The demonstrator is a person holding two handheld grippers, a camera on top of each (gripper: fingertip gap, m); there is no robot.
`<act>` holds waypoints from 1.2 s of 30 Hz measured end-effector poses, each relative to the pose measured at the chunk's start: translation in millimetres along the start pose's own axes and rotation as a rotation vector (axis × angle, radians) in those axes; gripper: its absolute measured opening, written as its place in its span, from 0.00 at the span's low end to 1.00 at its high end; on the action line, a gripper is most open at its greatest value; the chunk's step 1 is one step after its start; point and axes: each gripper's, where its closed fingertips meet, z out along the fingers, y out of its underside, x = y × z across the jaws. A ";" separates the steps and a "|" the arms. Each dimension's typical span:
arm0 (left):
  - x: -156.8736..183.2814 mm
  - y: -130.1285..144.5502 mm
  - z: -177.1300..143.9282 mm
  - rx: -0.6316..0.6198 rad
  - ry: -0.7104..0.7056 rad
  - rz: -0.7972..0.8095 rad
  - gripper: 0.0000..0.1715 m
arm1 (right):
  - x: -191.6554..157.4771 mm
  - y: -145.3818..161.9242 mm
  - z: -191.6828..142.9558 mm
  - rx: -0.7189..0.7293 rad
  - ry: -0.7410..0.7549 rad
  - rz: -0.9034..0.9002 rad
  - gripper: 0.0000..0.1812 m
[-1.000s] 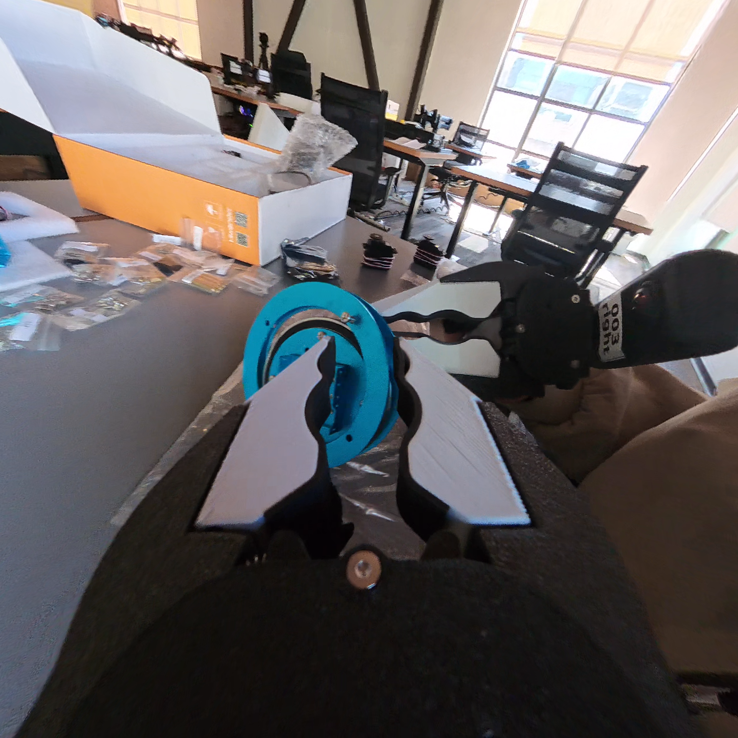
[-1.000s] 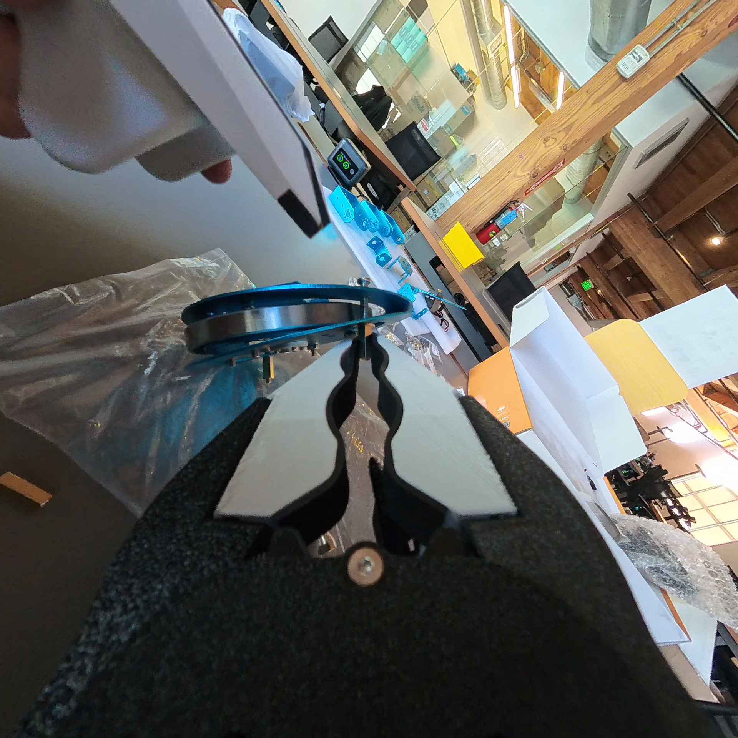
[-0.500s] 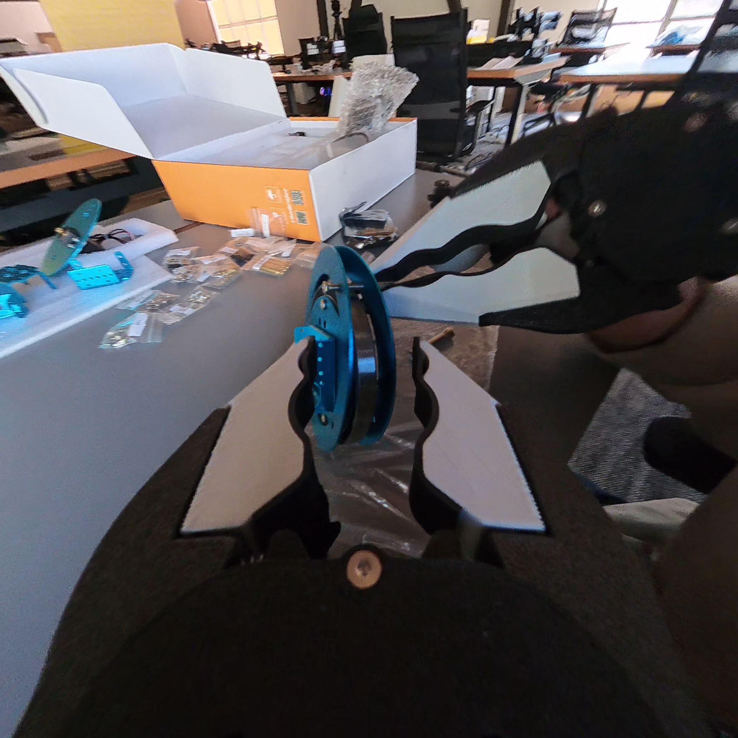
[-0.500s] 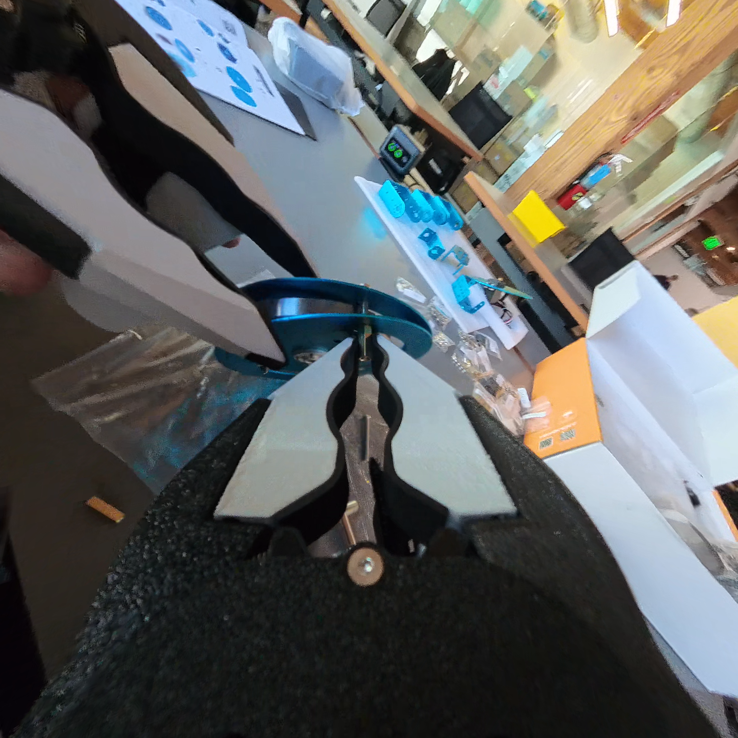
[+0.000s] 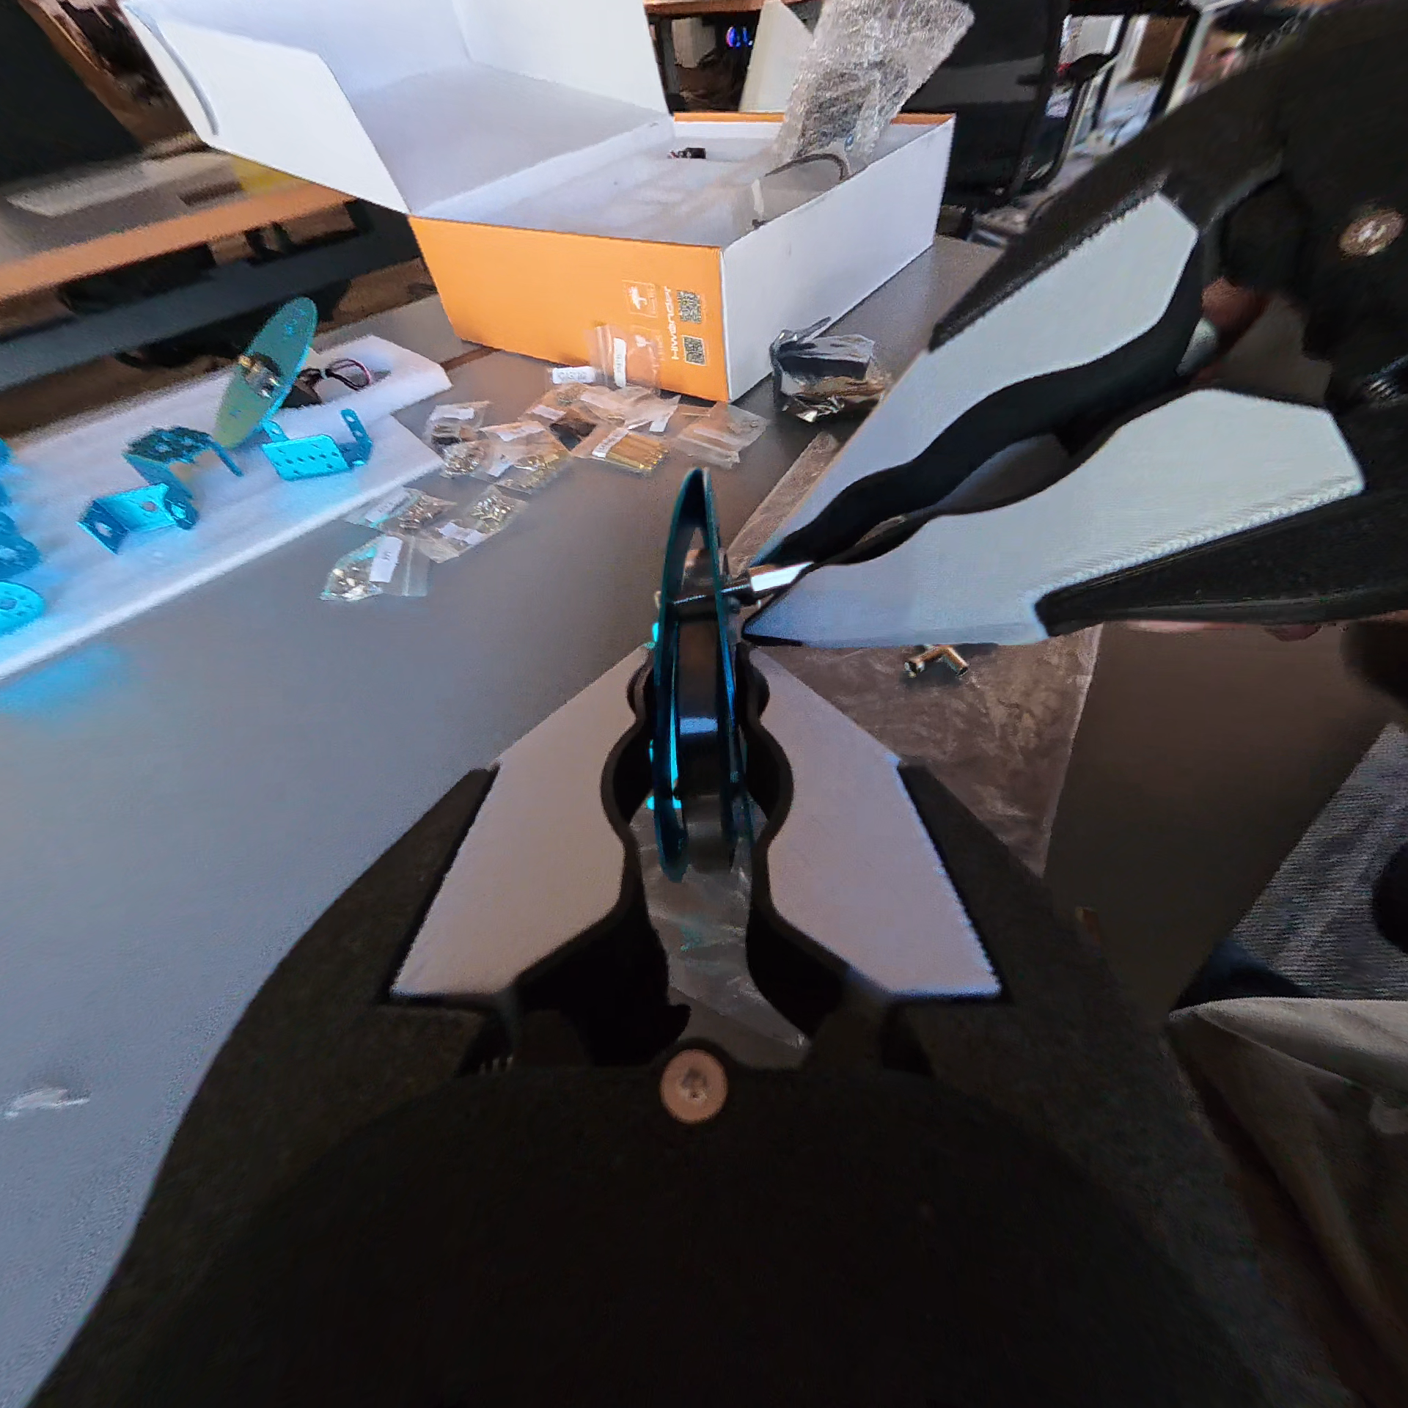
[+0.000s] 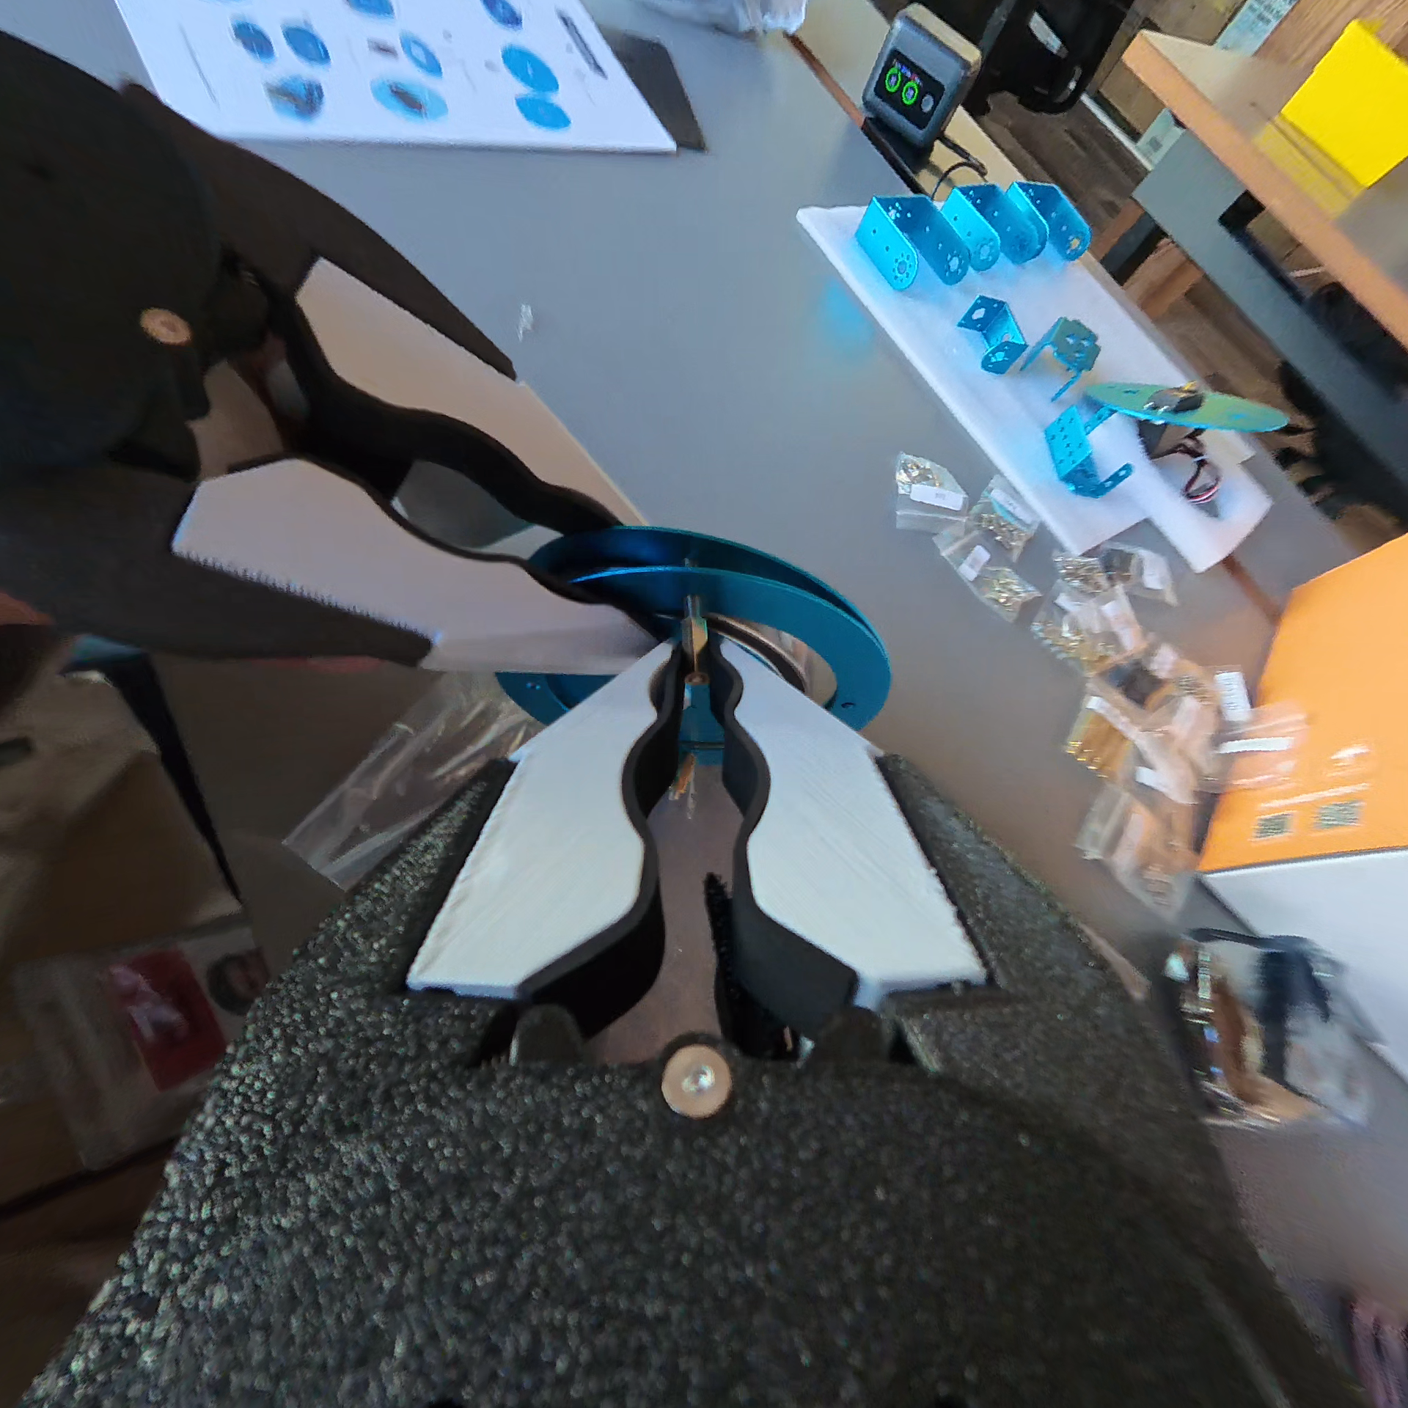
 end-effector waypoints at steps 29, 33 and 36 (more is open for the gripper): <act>3.3 -10.7 -10.2 0.006 0.147 -0.007 0.09 | 27.9 143.4 -27.0 -0.187 -0.207 0.079 0.05; 3.3 -11.6 -10.0 0.031 0.168 -0.034 0.10 | 16.4 118.5 -38.8 -0.073 -0.336 0.258 0.04; 2.3 -11.6 -10.3 0.044 0.179 -0.046 0.10 | 7.2 82.1 -55.8 0.116 -0.452 0.421 0.04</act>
